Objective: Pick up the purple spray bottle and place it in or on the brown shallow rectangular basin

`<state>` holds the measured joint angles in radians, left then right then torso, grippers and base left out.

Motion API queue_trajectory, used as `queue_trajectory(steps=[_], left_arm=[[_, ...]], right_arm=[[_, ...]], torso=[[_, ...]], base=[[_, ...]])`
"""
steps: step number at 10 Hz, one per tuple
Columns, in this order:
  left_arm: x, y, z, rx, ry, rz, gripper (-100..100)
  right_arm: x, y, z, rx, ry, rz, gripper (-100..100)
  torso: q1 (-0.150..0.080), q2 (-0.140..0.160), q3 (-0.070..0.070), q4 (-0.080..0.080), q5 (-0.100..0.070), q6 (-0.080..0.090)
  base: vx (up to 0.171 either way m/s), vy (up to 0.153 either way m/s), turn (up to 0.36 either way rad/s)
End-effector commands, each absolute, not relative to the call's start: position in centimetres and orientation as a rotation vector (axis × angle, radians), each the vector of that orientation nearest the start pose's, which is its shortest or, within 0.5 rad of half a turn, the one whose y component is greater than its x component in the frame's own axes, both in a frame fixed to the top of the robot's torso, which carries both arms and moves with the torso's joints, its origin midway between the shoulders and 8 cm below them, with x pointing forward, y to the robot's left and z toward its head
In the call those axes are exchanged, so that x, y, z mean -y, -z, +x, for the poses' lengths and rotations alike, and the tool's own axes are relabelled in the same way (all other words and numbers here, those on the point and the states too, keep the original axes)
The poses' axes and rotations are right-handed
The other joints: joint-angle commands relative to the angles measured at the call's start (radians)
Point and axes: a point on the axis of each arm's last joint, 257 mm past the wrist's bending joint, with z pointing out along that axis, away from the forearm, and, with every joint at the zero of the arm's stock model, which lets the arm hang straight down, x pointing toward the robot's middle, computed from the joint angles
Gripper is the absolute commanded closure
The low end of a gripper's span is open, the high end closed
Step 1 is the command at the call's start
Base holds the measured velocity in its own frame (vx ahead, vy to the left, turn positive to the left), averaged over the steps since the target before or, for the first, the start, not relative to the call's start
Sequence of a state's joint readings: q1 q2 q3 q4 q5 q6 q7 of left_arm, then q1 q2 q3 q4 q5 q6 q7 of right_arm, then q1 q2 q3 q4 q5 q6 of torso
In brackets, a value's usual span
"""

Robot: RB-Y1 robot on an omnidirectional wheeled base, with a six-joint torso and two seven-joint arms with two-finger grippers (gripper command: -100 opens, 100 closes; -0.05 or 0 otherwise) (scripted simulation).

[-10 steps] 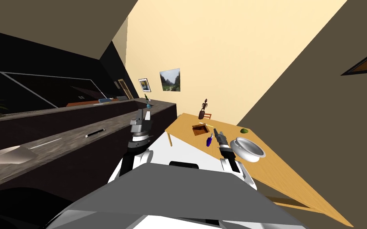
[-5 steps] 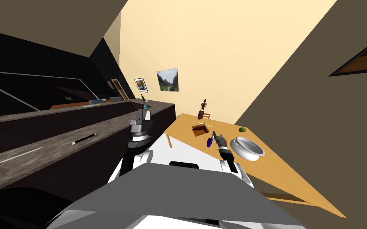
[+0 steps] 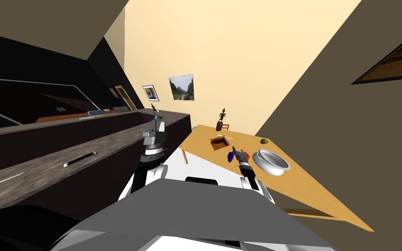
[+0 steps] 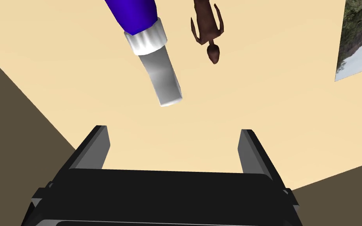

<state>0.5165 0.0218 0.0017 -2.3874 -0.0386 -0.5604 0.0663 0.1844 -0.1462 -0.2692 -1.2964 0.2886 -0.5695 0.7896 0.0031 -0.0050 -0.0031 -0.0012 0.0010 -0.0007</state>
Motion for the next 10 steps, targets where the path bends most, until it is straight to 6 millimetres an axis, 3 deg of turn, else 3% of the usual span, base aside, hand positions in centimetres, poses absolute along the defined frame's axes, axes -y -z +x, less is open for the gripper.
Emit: queue_trajectory(steps=[1, 4, 7, 10], left_arm=[[-26.5, -7.6, 30.9, -0.535, 1.369, -0.514, 0], [-26.5, -7.6, 30.9, -0.535, 1.369, -0.514, 0], [-26.5, -7.6, 30.9, -0.535, 1.369, -0.514, 0], [-26.5, -7.6, 30.9, -0.535, 1.369, -0.514, 0]], right_arm=[[39.4, 31.3, 43.2, -1.472, -0.111, 0.312, -100], [39.7, 34.2, 42.6, -1.534, -0.044, 0.282, -100], [39.9, 35.9, 42.2, -1.569, -0.014, 0.269, -100], [40.4, 39.1, 41.2, -1.645, 0.064, 0.217, -100]], torso=[[0.000, 0.000, 0.000, 0.000, 0.000, 0.000], [-0.001, 0.001, 0.000, 0.000, 0.000, 0.000], [-0.002, 0.001, 0.001, 0.000, 0.000, 0.000], [-0.002, 0.001, 0.001, 0.000, 0.000, 0.000]], base=[[0.066, 0.060, -0.118], [0.052, 0.069, -0.089], [0.035, 0.044, -0.063], [0.044, 0.052, -0.106]])
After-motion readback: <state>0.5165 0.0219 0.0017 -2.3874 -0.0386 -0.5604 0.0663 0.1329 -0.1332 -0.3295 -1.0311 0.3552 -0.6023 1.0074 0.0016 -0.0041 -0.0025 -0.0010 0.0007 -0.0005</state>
